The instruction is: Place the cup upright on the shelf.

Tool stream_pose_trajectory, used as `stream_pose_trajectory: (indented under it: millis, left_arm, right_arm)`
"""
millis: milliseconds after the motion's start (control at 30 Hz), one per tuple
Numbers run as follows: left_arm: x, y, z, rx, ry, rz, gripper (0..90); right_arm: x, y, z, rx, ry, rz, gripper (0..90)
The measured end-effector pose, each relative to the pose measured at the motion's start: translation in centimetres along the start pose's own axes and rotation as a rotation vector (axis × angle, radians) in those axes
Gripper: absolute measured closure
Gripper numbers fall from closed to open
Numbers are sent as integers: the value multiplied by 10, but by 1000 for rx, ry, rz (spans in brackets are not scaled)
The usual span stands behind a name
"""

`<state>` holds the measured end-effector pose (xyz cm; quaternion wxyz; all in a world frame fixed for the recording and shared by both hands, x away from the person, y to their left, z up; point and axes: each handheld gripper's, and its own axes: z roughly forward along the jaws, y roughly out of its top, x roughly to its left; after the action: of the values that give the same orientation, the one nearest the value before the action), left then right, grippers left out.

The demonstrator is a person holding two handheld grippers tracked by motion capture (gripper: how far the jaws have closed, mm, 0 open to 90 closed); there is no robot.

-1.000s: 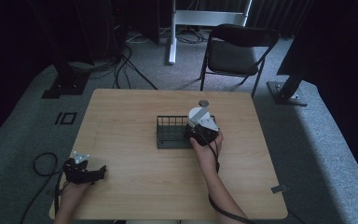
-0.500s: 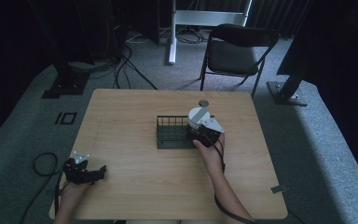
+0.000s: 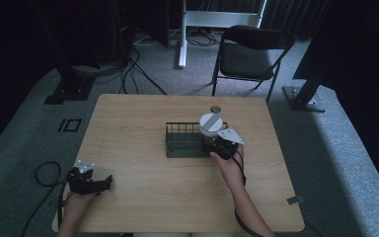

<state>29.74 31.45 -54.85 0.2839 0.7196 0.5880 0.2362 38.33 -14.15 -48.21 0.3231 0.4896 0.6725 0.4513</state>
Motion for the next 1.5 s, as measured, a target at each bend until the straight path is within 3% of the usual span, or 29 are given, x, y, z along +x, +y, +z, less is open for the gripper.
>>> stream_pose_trajectory:
  millis: [567, 900, 1500]
  left_arm:
    - [0, 0, 0, 0, 0, 0, 1]
    - [0, 0, 0, 0, 0, 0, 1]
    - [0, 0, 0, 0, 0, 0, 1]
  right_arm:
    - [-12, -5, -24, -19, 41, 10, 121]
    - [-25, -12, -41, -15, 13, -20, 121]
    - [-57, -38, -58, -2, -36, -2, 120]
